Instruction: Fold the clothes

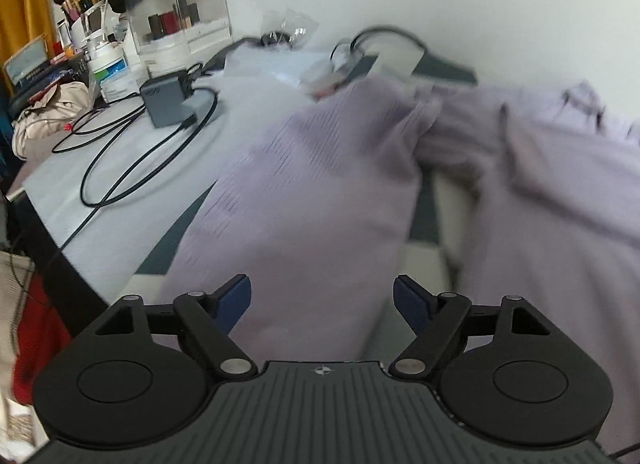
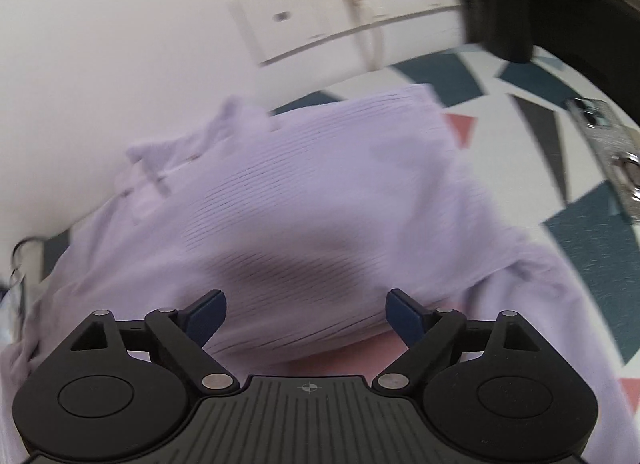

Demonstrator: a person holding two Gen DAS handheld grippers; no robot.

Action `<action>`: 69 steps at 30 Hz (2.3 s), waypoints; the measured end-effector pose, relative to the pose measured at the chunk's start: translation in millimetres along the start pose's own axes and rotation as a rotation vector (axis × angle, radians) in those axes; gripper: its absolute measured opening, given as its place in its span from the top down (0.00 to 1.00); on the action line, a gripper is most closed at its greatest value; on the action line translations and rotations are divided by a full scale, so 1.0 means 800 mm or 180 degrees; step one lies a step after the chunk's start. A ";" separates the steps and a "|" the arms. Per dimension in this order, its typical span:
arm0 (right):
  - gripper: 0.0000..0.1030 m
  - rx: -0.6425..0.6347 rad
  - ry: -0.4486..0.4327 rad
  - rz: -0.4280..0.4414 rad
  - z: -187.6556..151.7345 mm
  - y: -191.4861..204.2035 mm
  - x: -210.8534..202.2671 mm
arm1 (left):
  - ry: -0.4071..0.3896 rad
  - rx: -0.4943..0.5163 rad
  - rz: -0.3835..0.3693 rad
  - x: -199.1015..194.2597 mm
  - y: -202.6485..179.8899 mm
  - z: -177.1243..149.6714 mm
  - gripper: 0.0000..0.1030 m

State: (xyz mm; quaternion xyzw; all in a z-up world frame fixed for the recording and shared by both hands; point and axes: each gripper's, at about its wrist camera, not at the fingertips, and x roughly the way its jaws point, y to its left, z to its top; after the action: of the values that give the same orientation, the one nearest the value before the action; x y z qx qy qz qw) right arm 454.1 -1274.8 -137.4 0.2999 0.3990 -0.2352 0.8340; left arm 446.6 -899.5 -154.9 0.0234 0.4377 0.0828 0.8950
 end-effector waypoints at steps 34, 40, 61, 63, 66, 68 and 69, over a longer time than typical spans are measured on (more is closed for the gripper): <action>0.17 0.1191 -0.0309 0.0125 0.046 -0.140 -0.059 | -0.0556 0.0410 -0.2547 -0.142 -0.279 0.191 0.94; 0.18 0.1407 -0.0525 -0.0194 0.044 -0.212 -0.076 | -0.0245 0.1165 -0.2270 -0.086 -0.431 0.148 0.68; 0.31 0.0619 -0.0361 0.0125 0.033 -0.091 0.023 | -0.0733 0.1024 -0.0612 0.038 -0.141 0.065 0.19; 0.39 0.0569 -0.0405 0.0104 0.035 -0.082 0.029 | -0.0699 0.1038 -0.0559 0.050 -0.139 0.058 0.19; 0.80 0.0465 -0.0427 0.0060 0.037 -0.067 0.036 | -0.0686 0.1116 -0.0470 0.060 -0.142 0.054 0.19; 0.87 0.0462 -0.0454 0.0051 0.042 -0.060 0.033 | -0.0721 0.1178 -0.0406 0.063 -0.142 0.054 0.19; 0.90 0.0465 -0.0495 0.0059 0.046 -0.058 0.029 | -0.0739 0.1204 -0.0369 0.065 -0.140 0.054 0.20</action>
State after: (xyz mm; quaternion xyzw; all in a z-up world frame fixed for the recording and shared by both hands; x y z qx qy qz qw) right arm 457.7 -1336.3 -152.2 0.3444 0.3120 -0.2785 0.8405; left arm 526.6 -1000.0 -181.9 0.1749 0.3401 -0.0556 0.9223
